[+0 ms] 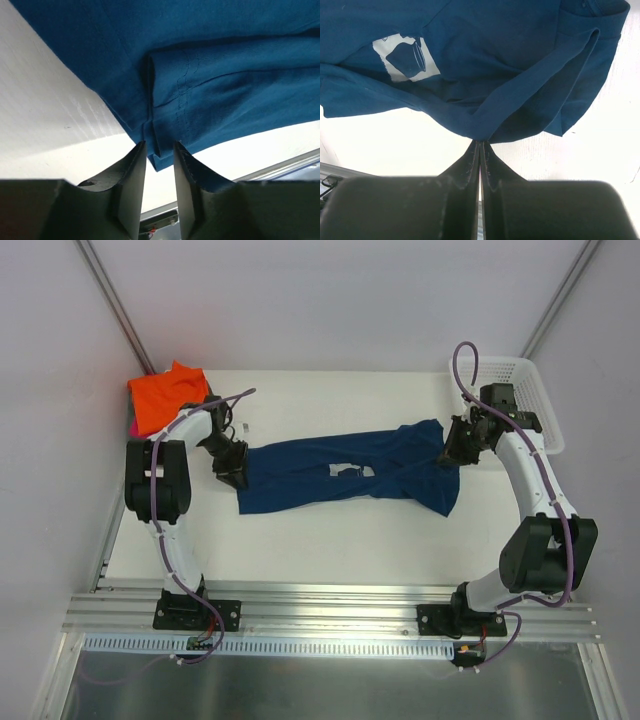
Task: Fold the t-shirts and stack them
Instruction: Fold the other side of the tshirt into a rectangle
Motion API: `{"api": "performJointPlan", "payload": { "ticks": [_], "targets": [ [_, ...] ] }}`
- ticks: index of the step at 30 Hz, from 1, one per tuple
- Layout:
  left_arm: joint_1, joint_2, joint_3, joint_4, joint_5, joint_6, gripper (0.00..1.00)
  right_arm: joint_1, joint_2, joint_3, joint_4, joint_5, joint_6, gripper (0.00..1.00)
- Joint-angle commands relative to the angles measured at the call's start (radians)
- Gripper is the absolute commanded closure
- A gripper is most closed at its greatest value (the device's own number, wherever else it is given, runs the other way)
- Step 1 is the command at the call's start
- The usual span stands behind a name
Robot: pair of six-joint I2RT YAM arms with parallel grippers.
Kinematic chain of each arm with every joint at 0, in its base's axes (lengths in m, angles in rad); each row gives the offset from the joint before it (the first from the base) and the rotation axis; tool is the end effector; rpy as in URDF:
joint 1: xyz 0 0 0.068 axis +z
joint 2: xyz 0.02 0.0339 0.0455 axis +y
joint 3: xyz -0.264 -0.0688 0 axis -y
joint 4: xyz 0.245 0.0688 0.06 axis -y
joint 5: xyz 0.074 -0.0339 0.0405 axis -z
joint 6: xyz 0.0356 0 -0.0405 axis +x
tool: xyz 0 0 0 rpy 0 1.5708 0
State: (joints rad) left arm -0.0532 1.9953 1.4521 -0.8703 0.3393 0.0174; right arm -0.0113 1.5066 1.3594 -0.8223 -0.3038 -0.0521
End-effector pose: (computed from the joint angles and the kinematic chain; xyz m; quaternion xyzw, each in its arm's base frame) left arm 0.3852 -0.0324 0.1726 0.0479 0.9815 -0.1697 0.0744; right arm 0.3154 0.0071 0.3113 -0.0641 0.9430 0.1352 0.2972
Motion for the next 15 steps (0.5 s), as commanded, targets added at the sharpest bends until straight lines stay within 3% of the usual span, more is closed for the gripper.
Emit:
{"api": "performJointPlan", "payload": {
  "ticks": [1,15],
  "targets": [
    [-0.011,-0.010,0.014,-0.021,0.041,0.018,0.73,-0.009,-0.008,0.018,0.012,0.000,0.009,1.00],
    [-0.023,-0.046,-0.039,-0.019,0.061,0.010,0.74,-0.009,0.014,0.029,0.020,-0.011,0.015,1.00]
  ]
}}
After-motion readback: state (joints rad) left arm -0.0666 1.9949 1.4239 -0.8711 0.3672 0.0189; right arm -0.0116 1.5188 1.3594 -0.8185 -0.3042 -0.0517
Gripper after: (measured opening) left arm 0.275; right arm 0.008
